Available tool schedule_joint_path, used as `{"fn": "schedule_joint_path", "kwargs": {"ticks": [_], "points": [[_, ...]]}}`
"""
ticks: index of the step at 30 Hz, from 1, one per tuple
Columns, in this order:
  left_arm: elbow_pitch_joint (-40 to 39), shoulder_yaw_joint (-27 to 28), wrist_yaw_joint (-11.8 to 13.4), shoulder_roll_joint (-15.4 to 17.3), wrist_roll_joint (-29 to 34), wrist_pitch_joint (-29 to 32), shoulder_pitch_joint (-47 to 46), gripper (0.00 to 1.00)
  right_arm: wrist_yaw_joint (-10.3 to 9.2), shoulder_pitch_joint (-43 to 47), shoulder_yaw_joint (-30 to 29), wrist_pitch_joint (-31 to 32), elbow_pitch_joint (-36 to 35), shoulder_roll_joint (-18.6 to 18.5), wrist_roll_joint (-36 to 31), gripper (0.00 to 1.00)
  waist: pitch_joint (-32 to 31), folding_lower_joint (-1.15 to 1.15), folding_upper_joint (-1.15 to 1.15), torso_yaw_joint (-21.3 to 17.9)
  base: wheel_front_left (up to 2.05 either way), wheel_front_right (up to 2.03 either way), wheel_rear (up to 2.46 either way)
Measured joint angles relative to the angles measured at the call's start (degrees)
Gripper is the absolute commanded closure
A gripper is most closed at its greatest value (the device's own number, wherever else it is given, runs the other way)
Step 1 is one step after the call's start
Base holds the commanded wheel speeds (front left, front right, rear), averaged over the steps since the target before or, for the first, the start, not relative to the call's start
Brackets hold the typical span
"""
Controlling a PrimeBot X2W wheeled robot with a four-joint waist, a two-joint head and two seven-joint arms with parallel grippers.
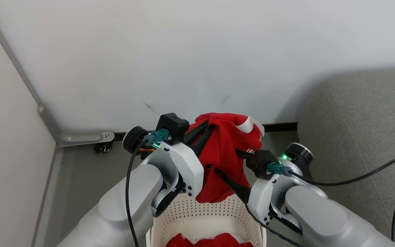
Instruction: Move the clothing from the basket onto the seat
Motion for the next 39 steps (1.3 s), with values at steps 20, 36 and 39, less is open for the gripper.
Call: {"fn": "schedule_joint_path", "kwargs": {"ticks": [20,36,39], "points": [[-1.5,-2.3,3.6,0.0,-2.4,-0.1,0.0,1.0,0.01,-1.5,3.9,0.0,-2.3,-4.6,7.0,1.0,-0.1,0.0,0.0,-0.7,0.0,0.0,0.0],[-2.0,-4.0,4.2,0.0,-4.3,-1.6,0.0,0.0,0.01,-1.4,-3.6,0.0,-9.6,-11.1,7.8,1.0,0.5,0.0,0.0,-4.5,0.0,0.0,0.0],[-2.1,-4.4,4.2,0.0,-4.3,-1.8,0.0,0.0,0.01,-1.4,-5.3,0.0,-10.8,-12.6,7.8,1.0,0.6,0.0,0.0,-5.2,0.0,0.0,0.0]]}}
